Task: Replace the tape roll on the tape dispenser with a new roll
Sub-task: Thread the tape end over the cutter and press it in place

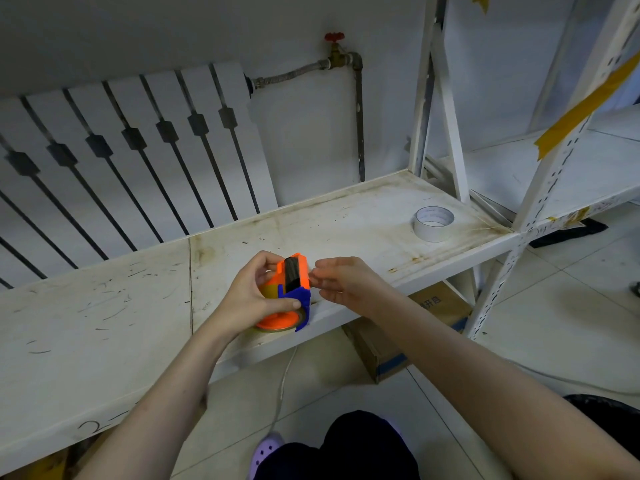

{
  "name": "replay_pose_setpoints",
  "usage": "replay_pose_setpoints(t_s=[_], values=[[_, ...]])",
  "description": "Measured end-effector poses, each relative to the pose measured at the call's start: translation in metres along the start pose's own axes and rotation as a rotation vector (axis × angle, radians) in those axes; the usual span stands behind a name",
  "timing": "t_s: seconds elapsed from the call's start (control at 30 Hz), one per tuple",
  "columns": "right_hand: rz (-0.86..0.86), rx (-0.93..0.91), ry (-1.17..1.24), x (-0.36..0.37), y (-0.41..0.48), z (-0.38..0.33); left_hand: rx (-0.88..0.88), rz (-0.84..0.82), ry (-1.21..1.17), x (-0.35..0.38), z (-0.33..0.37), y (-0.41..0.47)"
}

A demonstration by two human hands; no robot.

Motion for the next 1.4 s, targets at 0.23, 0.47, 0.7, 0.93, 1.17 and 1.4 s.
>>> replay_pose_setpoints(t_s=[0.23, 0.47, 0.7, 0.93, 1.17, 1.4], values=[[0.082, -0.056, 0.01, -0.004, 0.002, 0.002, 0.009, -0.012, 0.015, 0.0, -0.001, 0.002], [0.168, -0.104, -0.039, 0.001, 0.002, 0.005, -0.009, 0.002, -0.018, -0.007, -0.007, 0.001], [0.192, -0.105, -0.005, 0.01, 0.005, 0.008, -0.024, 0.015, -0.051, -0.011, -0.009, 0.0], [0.216, -0.099, 0.028, 0.011, 0.005, 0.012, -0.012, 0.019, -0.056, -0.011, -0.01, 0.0], [0.194, -0.077, 0.092, 0.01, 0.003, 0.013, -0.044, 0.016, -0.048, -0.011, -0.013, -0.001], [0.187, -0.05, 0.097, 0.014, 0.007, 0.018, -0.061, 0.045, -0.058, -0.013, -0.014, -0.002]])
Point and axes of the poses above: each hand's wrist, its own y-axis towards the middle knuckle, its own x-axis out of the palm, z = x × y, the point moved 7 cm from there along y, towards the middle knuckle, and after that the axes turned 1 degree about -x, right-handed, at the moved point
